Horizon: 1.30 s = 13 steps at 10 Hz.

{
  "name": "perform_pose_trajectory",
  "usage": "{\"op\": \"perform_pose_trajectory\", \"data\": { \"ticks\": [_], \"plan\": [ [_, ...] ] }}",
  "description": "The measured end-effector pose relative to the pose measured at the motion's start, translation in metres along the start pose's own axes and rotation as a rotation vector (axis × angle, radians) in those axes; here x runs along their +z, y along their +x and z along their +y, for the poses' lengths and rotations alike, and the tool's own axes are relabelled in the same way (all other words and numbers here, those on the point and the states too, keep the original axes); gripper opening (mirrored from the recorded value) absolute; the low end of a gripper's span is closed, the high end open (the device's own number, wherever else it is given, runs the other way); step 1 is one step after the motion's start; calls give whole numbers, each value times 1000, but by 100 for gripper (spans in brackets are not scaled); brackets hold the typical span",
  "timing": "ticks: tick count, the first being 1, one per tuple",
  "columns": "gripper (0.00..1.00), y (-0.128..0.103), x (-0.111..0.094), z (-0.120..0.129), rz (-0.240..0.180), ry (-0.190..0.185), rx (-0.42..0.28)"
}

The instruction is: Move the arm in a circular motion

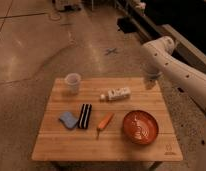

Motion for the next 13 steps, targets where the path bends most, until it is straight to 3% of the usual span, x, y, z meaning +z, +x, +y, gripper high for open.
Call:
{"op": "perform_pose_trajectory", "data": {
  "ticks": [5, 8, 13],
  "plan": [
    [46, -19, 5, -20, 7, 4, -28],
    [46, -55, 4, -31, 11, 12, -62],
    [46, -96, 3, -40, 15, 18, -104]
  ]
}}
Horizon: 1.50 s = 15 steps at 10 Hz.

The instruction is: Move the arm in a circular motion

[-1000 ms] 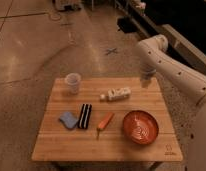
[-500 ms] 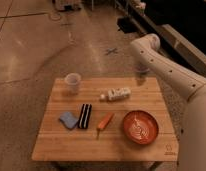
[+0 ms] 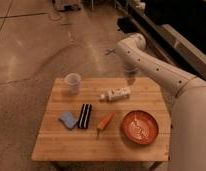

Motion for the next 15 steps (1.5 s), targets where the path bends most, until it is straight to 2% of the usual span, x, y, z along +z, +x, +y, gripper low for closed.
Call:
{"op": "perform_pose_trajectory", "data": {
  "ticks": [1, 4, 7, 9, 12, 14, 15],
  "plan": [
    [46, -7, -3, 7, 5, -7, -1],
    [46, -39, -9, 21, 2, 2, -19],
    [46, -56, -15, 40, -5, 11, -5],
    [46, -55, -18, 58, 2, 5, 11],
    [46, -70, -24, 81, 5, 5, 15],
    [46, -93, -29, 86, 4, 8, 15],
    [46, -94, -29, 87, 7, 6, 14]
  ]
}}
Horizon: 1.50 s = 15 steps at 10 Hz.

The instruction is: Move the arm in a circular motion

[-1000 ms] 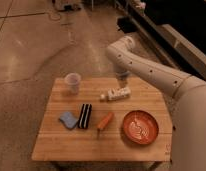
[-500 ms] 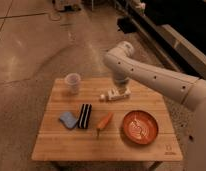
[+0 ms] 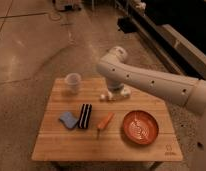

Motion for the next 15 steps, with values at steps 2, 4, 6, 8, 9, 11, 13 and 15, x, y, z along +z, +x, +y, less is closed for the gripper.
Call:
{"op": "perform_pose_trajectory", "data": {
  "ticks": [2, 4, 6, 8, 9, 11, 13, 15],
  "plan": [
    [46, 7, 0, 16, 5, -5, 8],
    [46, 6, 0, 25, 2, -3, 10],
    [46, -6, -5, 35, 0, 0, 6],
    [46, -8, -5, 39, -2, 3, 6],
    [46, 3, -4, 42, 2, 0, 11],
    [46, 18, -2, 50, 3, 3, 20],
    [46, 12, -4, 64, -3, 3, 22],
    [46, 7, -4, 64, -5, 5, 14]
  ]
}}
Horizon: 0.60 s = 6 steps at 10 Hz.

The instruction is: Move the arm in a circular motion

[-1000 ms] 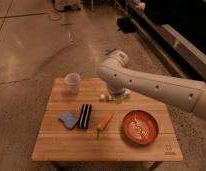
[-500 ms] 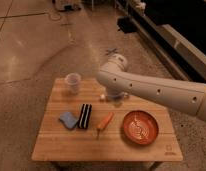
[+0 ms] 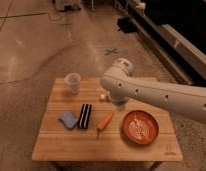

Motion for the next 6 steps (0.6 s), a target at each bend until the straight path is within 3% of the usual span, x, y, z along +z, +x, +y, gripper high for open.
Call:
{"op": "perform_pose_trajectory", "data": {
  "ticks": [3, 6],
  "plan": [
    [46, 26, 3, 9, 1, -2, 0],
    [46, 34, 3, 20, -6, 1, 3]
  ]
}}
